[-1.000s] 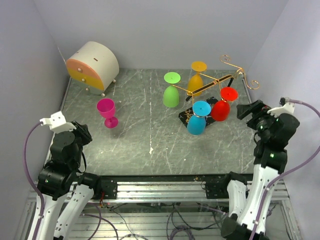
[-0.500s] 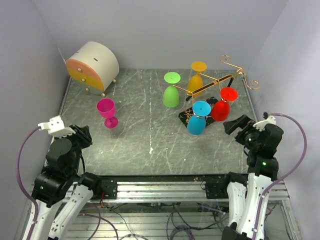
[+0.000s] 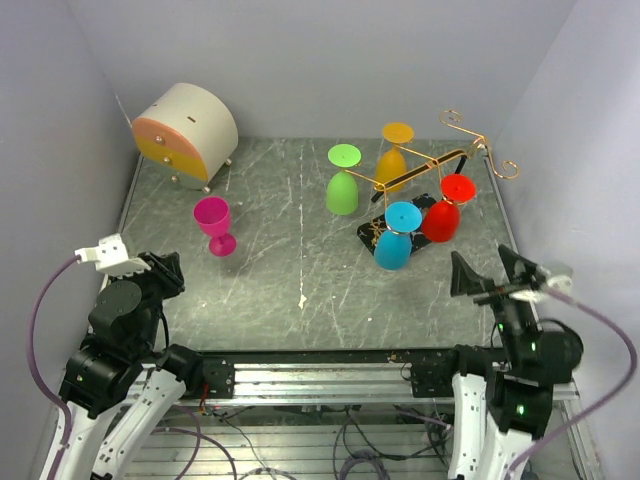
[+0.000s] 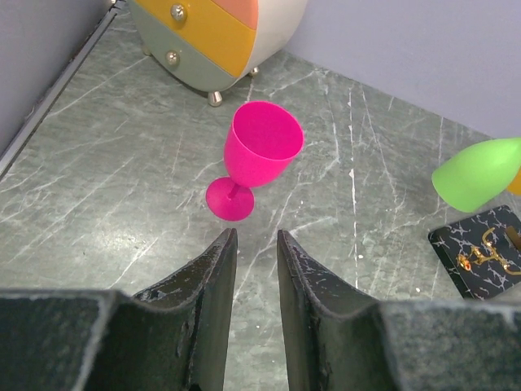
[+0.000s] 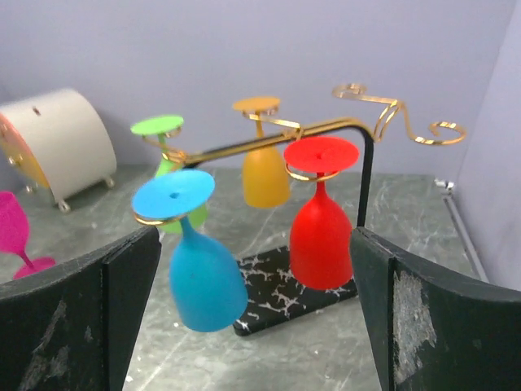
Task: Take the wine glass off the wine glass rack
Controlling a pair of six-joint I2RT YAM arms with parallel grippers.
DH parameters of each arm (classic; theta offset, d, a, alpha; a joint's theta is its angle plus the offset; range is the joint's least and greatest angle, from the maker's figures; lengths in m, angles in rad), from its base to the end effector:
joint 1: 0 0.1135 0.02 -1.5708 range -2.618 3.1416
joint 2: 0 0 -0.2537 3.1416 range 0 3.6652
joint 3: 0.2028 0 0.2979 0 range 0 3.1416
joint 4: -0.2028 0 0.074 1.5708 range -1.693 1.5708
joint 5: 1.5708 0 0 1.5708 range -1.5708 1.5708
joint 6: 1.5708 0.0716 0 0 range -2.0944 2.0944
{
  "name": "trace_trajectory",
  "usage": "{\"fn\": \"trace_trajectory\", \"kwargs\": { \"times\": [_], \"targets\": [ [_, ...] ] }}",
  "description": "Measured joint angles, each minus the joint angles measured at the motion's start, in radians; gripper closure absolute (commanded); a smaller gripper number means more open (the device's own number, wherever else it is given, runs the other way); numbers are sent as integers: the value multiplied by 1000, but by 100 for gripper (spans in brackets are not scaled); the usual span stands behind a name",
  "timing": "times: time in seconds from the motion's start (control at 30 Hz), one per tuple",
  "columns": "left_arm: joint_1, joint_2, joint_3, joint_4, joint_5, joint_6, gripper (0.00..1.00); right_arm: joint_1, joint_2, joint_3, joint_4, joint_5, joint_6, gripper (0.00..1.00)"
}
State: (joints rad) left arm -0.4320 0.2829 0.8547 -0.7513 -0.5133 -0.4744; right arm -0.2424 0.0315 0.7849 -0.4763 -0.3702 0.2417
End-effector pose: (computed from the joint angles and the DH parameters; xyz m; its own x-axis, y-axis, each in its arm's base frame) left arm 0.1269 -0.0198 0.3683 -0.1104 -0.3873 -0.9153 -0.1399 0.9178 -0.3715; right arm 0.0777 0.0075 0.4034 0.2306 0.1729 -0.9576 -0.1743 0.9755 0.1341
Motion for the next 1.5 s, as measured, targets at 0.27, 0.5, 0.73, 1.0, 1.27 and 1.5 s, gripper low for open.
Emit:
{"fn": "trace_trajectory", "kwargs": {
  "times": [0.27,0.5,0.73,1.0,1.27,1.5],
  "targets": [
    [-10,-2,0,0,-13,0,63,0,242,-279,211,-120,11,0],
    [-10,58,-91,77,-11,55,59,0,96,-318,248,-2,61,0],
    [-11,144,-262,285,2,102,57,0,71,-352,269,57,7,0],
    [-11,358,-440,616,-157,104,42,1,-11,-410,296,48,3,0],
    [-111,580,-459,734,-343,248,22,33,-20,-467,324,14,10,0],
    [-289,236,-645,795,-453,401,6,65,-20,-480,344,-7,9,0]
  ]
}}
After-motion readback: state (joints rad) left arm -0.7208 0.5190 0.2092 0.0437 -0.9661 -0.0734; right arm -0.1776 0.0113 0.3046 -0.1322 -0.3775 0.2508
